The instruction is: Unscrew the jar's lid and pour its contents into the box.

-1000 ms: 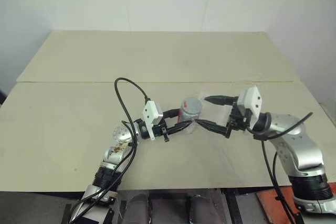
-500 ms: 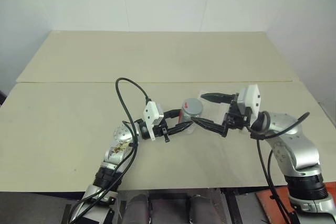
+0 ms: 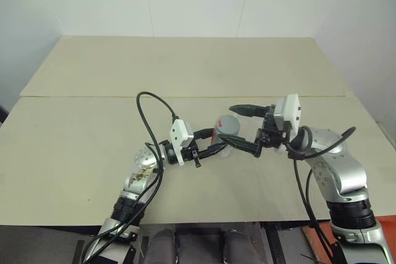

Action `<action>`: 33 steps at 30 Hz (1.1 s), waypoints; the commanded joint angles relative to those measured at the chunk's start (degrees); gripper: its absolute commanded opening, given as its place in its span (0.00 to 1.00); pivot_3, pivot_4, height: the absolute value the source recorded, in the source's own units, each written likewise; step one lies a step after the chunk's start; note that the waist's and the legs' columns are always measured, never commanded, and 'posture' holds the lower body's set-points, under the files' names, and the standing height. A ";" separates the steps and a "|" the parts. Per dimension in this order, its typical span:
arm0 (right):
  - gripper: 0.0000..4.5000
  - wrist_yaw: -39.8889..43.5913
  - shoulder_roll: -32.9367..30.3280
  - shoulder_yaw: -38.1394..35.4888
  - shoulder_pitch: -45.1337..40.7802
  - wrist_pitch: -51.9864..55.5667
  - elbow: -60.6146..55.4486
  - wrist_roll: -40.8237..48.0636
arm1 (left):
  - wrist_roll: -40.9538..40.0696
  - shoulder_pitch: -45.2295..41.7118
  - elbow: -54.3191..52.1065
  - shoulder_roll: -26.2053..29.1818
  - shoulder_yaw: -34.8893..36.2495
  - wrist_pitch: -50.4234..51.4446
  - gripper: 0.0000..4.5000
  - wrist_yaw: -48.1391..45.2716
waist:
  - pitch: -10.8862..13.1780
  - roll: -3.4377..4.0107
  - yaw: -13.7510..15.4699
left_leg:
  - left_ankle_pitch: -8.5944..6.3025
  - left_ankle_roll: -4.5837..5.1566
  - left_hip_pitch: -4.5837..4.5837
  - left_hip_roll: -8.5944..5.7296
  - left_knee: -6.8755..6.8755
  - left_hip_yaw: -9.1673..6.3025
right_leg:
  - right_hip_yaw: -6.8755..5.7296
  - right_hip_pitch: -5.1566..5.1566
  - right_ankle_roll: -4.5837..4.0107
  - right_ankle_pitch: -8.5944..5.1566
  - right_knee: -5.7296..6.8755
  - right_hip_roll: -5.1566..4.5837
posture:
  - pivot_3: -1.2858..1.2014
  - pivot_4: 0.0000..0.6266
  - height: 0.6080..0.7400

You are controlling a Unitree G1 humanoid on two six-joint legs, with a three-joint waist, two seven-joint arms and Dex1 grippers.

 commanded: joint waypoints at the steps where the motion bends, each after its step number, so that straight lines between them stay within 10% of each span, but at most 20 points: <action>1: 0.99 0.79 -0.08 -0.59 -1.01 0.24 -0.74 1.90 | -0.18 -0.53 -0.94 -0.47 0.03 -1.84 0.41 0.25 | 0.00 0.00 -0.01 | 0.00 0.00 0.00 0.00 0.00 0.00 | 0.00 0.00 0.00 0.00 0.00 0.00 | 0.52 0.24 1.00; 14: 0.99 1.63 -0.22 -0.49 -1.34 0.15 0.29 2.44 | -0.08 -0.48 -0.85 -0.45 -0.12 -2.23 0.41 0.59 | 0.00 0.00 0.00 | 0.00 0.00 0.00 0.00 0.00 0.00 | 0.00 0.00 0.00 0.00 0.00 0.00 | 0.52 0.24 1.00; 20: 0.64 1.80 -0.20 -0.45 -1.52 -0.05 0.80 2.13 | -0.15 -0.71 -0.62 -0.51 -0.14 -2.29 0.41 0.60 | 0.00 0.00 0.00 | 0.00 0.00 0.00 0.00 0.00 0.00 | 0.00 0.00 0.00 0.00 0.00 0.00 | 0.52 0.24 1.00; 33: 0.62 2.71 -0.23 -1.15 -1.58 -1.74 1.02 1.96 | -2.15 -0.09 -1.80 0.30 -0.46 -0.70 0.41 -2.19 | 0.00 0.00 -0.01 | 0.00 0.00 0.00 0.00 0.00 0.00 | 0.00 0.00 0.00 0.00 0.00 0.00 | 0.52 0.24 1.00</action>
